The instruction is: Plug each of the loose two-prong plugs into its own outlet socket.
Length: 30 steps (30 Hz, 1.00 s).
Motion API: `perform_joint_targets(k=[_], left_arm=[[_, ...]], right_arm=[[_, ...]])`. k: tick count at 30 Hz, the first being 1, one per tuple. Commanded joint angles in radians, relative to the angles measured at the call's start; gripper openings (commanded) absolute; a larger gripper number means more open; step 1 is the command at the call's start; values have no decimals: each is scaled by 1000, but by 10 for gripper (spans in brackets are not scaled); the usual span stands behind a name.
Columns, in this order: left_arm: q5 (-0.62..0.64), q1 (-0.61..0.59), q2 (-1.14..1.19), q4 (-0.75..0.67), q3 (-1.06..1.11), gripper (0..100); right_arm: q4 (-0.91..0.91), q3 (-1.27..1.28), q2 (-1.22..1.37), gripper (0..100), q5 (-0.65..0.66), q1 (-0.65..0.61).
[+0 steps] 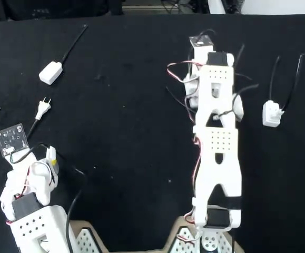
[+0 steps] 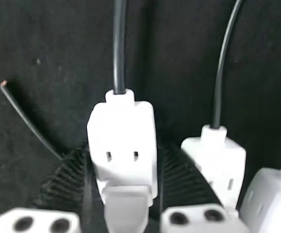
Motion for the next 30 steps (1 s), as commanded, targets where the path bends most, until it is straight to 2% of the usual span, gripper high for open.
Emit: perform_joint_targets(k=[1,5,10,16,19,24,30], left_arm=[[14,-4,-9,2,-64,223],[14,-4,-9,2,-64,223],[14,-4,-9,2,-64,223],[14,-4,-9,2,-62,223],[14,-4,-9,2,-62,223],[14,-2,-9,2,-62,223],[14,-2,-9,2,-62,223]], right_arm=[[29,113,-170,168,-6,3],[26,119,-260,241,-5,-23],[17,71,-328,240,-8,-63],[31,-117,-421,240,-14,-72],[32,-99,-519,240,-15,-101],[32,199,-829,240,-69,-184],[-25,777,-1194,240,-78,-379]])
